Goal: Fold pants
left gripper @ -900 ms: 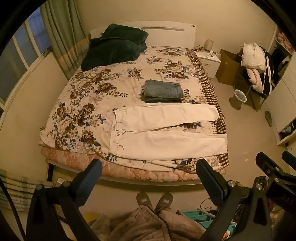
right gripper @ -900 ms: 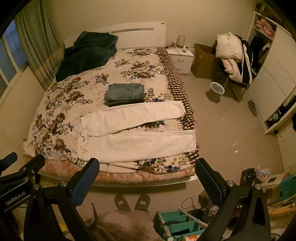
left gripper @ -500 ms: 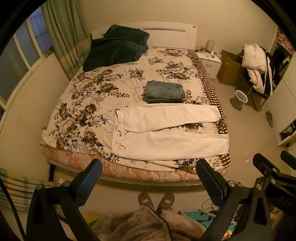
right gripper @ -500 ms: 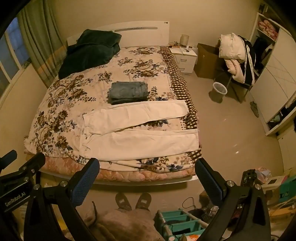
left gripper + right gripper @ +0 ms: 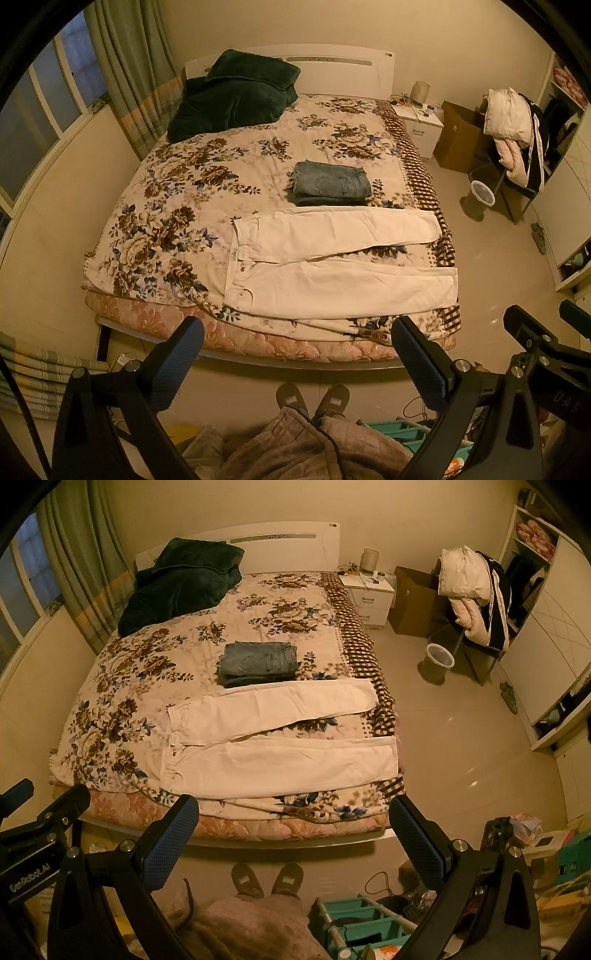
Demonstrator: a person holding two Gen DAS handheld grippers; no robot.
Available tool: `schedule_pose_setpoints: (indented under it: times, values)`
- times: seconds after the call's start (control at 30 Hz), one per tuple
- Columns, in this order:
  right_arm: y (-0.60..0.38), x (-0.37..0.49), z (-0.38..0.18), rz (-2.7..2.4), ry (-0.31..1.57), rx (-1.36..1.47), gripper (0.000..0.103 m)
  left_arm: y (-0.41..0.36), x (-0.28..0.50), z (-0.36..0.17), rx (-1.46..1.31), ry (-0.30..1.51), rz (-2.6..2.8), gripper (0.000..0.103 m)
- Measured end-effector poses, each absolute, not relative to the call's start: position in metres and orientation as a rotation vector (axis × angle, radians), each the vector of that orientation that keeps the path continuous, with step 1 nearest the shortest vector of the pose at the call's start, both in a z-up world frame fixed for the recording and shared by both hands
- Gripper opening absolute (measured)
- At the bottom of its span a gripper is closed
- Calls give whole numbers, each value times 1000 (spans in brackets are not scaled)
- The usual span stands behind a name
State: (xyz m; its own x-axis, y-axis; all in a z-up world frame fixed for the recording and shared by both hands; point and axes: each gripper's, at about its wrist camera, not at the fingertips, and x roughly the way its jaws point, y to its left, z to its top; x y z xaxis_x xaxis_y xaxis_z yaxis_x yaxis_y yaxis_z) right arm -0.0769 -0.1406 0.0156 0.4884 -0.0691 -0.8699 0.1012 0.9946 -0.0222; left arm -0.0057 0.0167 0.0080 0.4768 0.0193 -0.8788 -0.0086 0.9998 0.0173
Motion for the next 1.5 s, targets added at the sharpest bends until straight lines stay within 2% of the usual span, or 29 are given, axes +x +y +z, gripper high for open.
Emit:
schedule_pose_setpoints:
  times: [1.03, 1.5]
  values:
    - [-146, -80, 22, -108, 1058, 45, 103, 17, -13, 10, 6, 1082, 23, 103]
    - [-151, -81, 15, -116, 1060, 44, 103, -2, -5, -6, 1, 1091, 14, 103]
